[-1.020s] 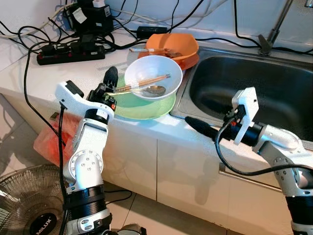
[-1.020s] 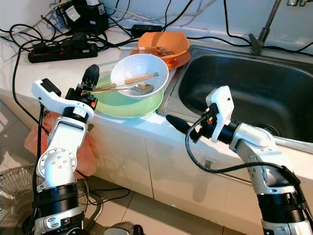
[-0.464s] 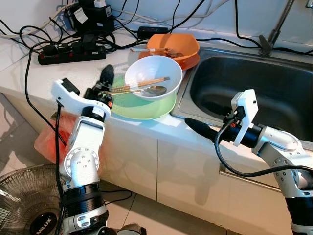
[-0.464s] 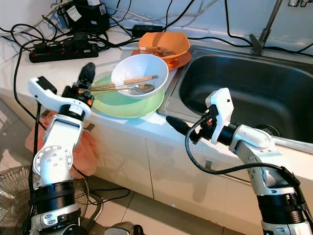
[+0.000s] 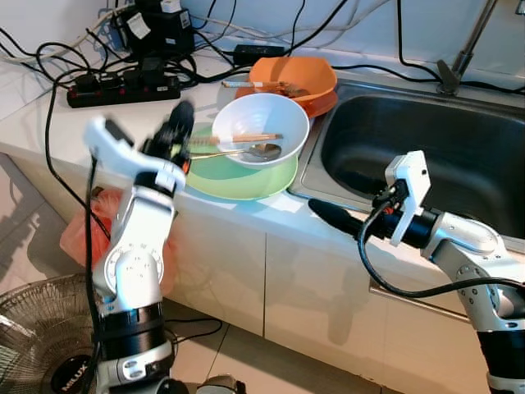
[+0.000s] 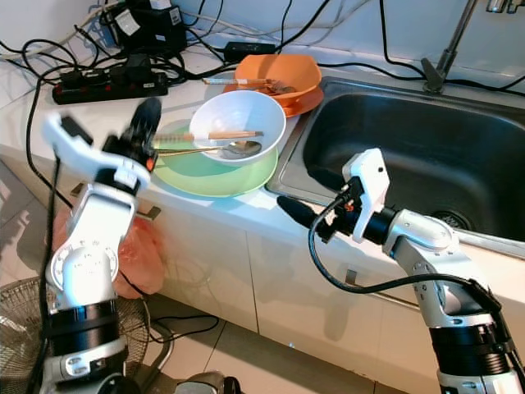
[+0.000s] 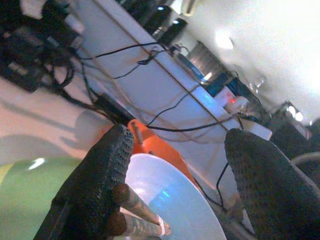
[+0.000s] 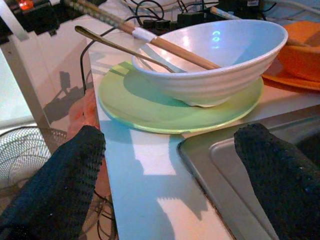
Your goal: Kitchen organization
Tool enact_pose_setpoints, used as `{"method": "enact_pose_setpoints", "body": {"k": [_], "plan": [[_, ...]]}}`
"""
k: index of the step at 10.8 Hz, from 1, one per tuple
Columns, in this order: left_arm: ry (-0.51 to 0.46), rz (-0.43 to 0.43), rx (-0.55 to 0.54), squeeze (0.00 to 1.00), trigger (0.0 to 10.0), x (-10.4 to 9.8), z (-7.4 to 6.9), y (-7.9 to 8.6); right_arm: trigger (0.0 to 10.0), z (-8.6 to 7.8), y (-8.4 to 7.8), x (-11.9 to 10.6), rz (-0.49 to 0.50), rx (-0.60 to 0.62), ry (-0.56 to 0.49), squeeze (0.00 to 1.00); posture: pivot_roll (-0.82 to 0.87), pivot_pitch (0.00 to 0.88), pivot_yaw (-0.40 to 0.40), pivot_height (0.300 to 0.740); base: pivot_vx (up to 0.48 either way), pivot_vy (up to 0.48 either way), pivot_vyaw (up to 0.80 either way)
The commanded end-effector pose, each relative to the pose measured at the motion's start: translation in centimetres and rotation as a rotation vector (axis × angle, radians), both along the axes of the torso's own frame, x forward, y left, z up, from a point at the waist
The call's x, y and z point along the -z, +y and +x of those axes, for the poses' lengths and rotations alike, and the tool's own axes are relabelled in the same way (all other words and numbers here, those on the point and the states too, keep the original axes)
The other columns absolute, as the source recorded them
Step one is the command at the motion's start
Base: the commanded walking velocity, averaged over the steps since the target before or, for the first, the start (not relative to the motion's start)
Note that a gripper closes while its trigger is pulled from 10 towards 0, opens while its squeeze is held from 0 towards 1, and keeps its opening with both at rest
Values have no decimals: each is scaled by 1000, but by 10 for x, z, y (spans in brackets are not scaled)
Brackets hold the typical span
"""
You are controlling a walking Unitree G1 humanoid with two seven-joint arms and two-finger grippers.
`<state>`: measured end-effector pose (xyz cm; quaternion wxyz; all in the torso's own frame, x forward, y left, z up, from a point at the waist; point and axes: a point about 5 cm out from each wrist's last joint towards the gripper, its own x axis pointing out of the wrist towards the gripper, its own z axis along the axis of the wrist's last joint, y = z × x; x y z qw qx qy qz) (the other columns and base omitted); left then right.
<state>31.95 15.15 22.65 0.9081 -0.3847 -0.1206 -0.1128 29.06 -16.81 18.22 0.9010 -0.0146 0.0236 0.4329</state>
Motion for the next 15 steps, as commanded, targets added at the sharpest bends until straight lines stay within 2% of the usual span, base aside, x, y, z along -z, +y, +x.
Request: {"method": "enact_pose_setpoints", "body": {"k": [1,3,4,5,6,7,8,9,10,11,12,14,15], "plan": [[-31,47,13,0,10000,-8,-1,-5,10000,0,3,-3,-2,-22,-18,1000,173,31,50,740,0,0,0],[-42,26,27,0,10000,-9,-1,-6,10000,0,3,-3,-3,-20,-20,1000,172,31,50,740,0,0,0],[-26,17,16,0,7294,-6,-1,-4,10000,0,3,-3,-4,-17,-20,1000,171,31,51,740,0,0,0],[-21,12,8,0,2863,-5,-1,-4,10000,1,3,-3,-4,-15,-21,1000,171,31,51,740,0,0,0],[-18,10,4,0,3647,-4,-1,-3,10000,1,3,-4,-4,-14,-22,1000,170,31,50,740,0,0,0],[-17,11,3,0,3804,-4,-1,-3,10000,1,3,-4,-3,-14,-23,1000,170,31,50,740,0,0,0],[-61,54,-8,0,10000,-15,0,1,10000,1,3,-4,-1,-11,-24,1000,173,31,48,740,0,0,0],[-85,87,-52,0,10000,-23,1,6,10000,1,3,-3,0,-11,-24,1000,174,30,47,740,0,0,0],[-132,132,-113,1000,10000,-38,1,13,10000,2,3,-2,0,-12,-22,1000,177,31,44,740,0,0,0],[-187,182,-137,1000,10000,-49,-1,14,10000,2,3,-2,-1,-13,-22,1000,180,31,43,740,0,0,0],[-202,230,-137,1000,10000,-49,-2,11,10000,2,3,-2,0,-13,-23,1000,179,30,45,740,0,0,0],[-200,260,-115,1000,10000,-42,-5,5,10000,2,3,-1,1,-10,-23,1000,177,30,48,740,0,0,0],[-190,260,-127,1000,10000,-40,-4,8,10000,2,2,-1,0,-9,-21,1000,176,30,49,740,0,0,0]]}}
